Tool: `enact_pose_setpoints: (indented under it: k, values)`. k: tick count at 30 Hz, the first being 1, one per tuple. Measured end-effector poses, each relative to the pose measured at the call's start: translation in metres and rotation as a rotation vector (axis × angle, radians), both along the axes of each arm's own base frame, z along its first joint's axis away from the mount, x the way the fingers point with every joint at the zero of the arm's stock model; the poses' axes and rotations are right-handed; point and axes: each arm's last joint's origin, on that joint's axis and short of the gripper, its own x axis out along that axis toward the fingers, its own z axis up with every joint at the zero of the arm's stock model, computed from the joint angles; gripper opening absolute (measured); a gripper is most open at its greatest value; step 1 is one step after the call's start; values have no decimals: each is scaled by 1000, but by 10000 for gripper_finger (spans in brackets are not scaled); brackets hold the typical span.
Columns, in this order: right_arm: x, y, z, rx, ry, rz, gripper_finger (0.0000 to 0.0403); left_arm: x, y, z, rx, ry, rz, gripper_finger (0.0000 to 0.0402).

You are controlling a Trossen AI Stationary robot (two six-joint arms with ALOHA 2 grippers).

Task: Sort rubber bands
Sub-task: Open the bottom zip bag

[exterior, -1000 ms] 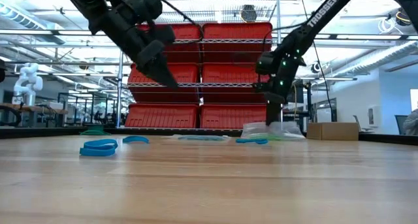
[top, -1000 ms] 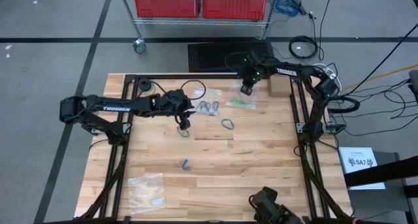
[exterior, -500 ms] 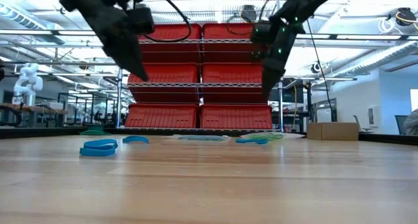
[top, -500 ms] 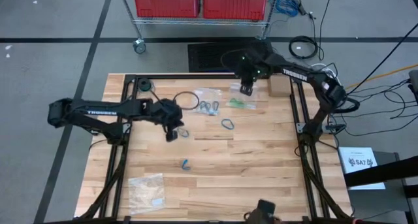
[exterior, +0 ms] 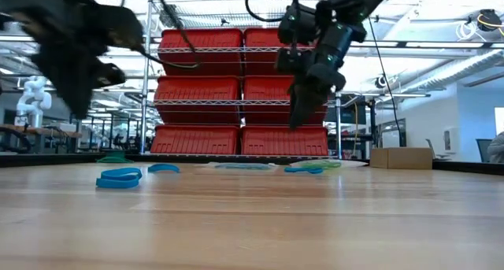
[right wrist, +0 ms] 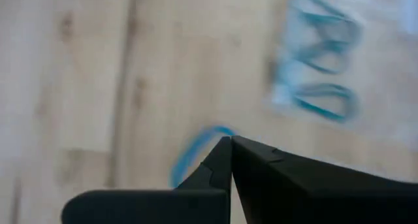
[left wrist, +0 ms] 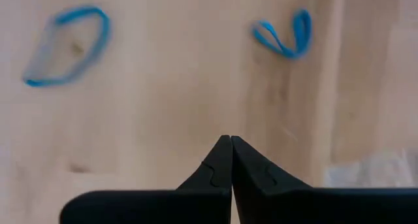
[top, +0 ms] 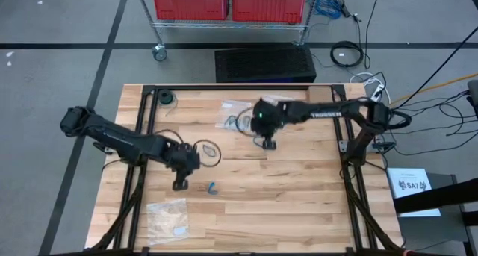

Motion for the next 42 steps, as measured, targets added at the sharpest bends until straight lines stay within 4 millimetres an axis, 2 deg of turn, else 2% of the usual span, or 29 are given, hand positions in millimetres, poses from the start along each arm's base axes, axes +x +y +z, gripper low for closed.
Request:
enact_pose_setpoints:
  k: [5,8,16,23,30,36,42]
  values:
    - [-1,41,-32,59,-25,12,0,-9,-27,-5,-40,75,-61,2]
    - [-2,67,-43,66,-22,13,0,-16,-42,-9,-100,143,-103,2]
    - [-1,121,-43,38,-28,28,0,-23,-71,-36,-156,253,-152,2]
    - [-7,142,-35,7,-47,8,0,-9,-85,-61,-84,173,-188,2]
    - [-19,141,-16,-49,-68,-60,0,2,-72,-73,112,133,-135,2]
    - [-33,137,4,-95,-92,-113,0,18,-39,-74,336,61,-56,2]
    - [-43,134,17,-113,-104,-131,0,40,-3,-72,446,-26,-32,2]
